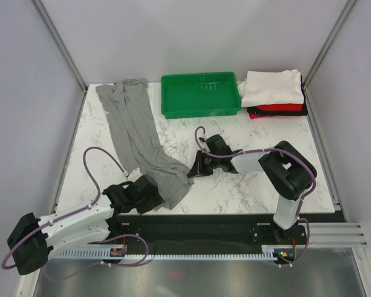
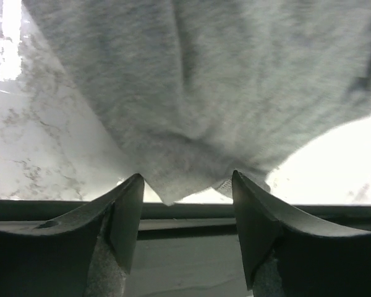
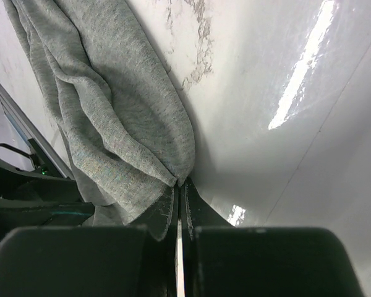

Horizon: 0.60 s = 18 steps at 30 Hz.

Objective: Fold and stack the t-shirts
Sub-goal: Fold the tshirt

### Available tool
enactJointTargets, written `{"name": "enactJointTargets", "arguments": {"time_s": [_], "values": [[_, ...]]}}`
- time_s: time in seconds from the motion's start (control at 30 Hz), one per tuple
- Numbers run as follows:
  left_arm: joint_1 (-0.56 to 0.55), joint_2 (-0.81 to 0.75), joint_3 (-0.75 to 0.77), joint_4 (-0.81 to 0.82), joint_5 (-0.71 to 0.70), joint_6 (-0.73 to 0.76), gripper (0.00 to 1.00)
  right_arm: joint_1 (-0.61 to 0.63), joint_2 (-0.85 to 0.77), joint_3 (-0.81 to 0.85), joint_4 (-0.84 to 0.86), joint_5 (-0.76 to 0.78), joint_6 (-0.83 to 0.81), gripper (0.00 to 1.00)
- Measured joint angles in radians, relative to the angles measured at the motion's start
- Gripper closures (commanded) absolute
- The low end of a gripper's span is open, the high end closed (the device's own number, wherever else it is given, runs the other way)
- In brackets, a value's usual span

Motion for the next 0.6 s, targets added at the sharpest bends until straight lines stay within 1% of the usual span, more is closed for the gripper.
{"name": "enactJointTargets", "arguments": {"time_s": [0.13, 0.17, 0.3, 0.33, 0.37, 0.4, 0.47, 0.5, 0.6], "values": [[-0.002, 0.036, -0.006, 0.035, -0.016, -0.004, 0.48, 0.0, 0.003, 0.0, 0.004, -0.005, 0.0, 1.0], [-0.002, 0.04, -0.007, 0.042, -0.018, -0.004, 0.49, 0.0, 0.004, 0.0, 0.005, -0.007, 0.0, 1.0], [-0.002, 0.081, -0.011, 0.098, -0.013, -0.004, 0.48, 0.0, 0.006, 0.0, 0.008, -0.011, 0.0, 1.0], [-0.002, 0.102, -0.011, 0.126, -0.008, -0.004, 0.5, 0.0, 0.006, 0.0, 0.01, -0.013, 0.0, 1.0], [-0.002, 0.121, -0.01, 0.154, -0.004, -0.004, 0.56, 0.0, 0.007, 0.0, 0.01, -0.014, 0.0, 1.0], [-0.002, 0.135, -0.01, 0.175, -0.002, -0.005, 0.76, 0.0, 0.008, 0.0, 0.011, -0.015, 0.0, 1.0], [-0.002, 0.161, -0.014, 0.217, 0.008, -0.005, 0.96, 0.0, 0.008, 0.0, 0.013, -0.018, 0.0, 1.0], [-0.002, 0.173, -0.017, 0.232, 0.018, -0.009, 0.98, 0.0, 0.008, 0.0, 0.013, -0.018, 0.001, 1.0], [-0.002, 0.16, -0.017, 0.235, 0.018, -0.005, 0.98, 0.0, 0.008, 0.0, 0.012, -0.018, 0.001, 1.0]]}}
